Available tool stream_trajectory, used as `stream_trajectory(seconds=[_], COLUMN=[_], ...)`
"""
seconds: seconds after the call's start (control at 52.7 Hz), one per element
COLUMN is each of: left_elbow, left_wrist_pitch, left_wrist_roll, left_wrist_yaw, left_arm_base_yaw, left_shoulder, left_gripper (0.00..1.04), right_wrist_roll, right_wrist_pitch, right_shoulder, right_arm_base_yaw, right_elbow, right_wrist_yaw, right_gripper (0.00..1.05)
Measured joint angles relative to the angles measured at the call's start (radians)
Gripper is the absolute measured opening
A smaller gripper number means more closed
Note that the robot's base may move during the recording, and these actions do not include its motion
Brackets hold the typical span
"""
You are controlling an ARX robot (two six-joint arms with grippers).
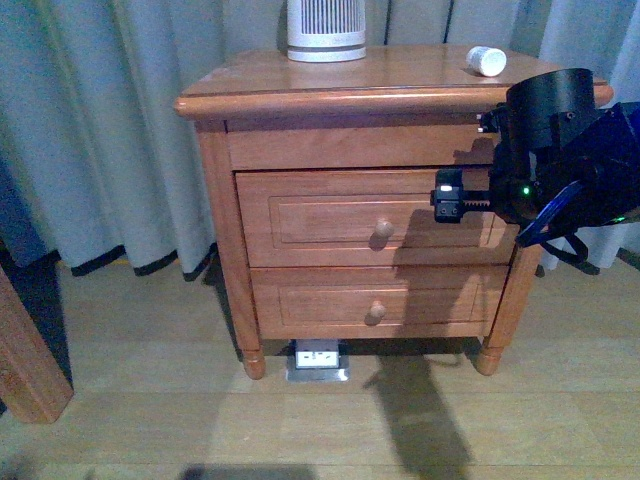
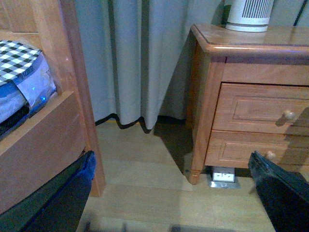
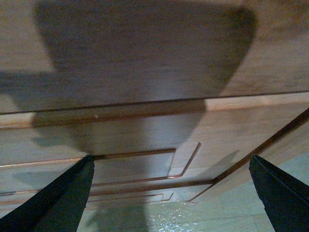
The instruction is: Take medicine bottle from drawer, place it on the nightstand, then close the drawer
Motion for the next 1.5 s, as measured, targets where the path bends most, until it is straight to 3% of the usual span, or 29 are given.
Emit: stream_trajectory(seconds=[0.323, 0.778, 1.12, 1.348, 1.5], left_elbow=[0.000, 0.000, 0.000, 0.000, 0.000], left_wrist_pitch=[0.000, 0.000, 0.000, 0.000, 0.000], left_wrist_roll=[0.000, 0.000, 0.000, 0.000, 0.000], left_wrist_yaw=[0.000, 0.000, 0.000, 0.000, 0.000], left_arm_base_yaw=[0.000, 0.000, 0.000, 0.000, 0.000], left_shoulder=[0.000, 0.000, 0.000, 0.000, 0.000], left_gripper=[0.98, 0.98, 0.98, 0.98, 0.98], right_wrist_roll=[0.034, 0.026, -0.064, -0.156, -0.183], right_wrist_pitch=[0.029, 0.102, -0.191, -0.436, -0.438], right_shoulder=[-0.078, -0.797, -1.589, -2.090, -2.203], right_arm_base_yaw=[0.007, -0.044, -0.053, 0.086, 0.066], right_elbow=[-0.106, -0.751, -1.126, -1.292, -1.368], right_wrist_yaw=[-0.004, 0.079, 0.176, 0.401, 0.371], right_gripper=[0.98, 0.98, 0.98, 0.98, 0.98])
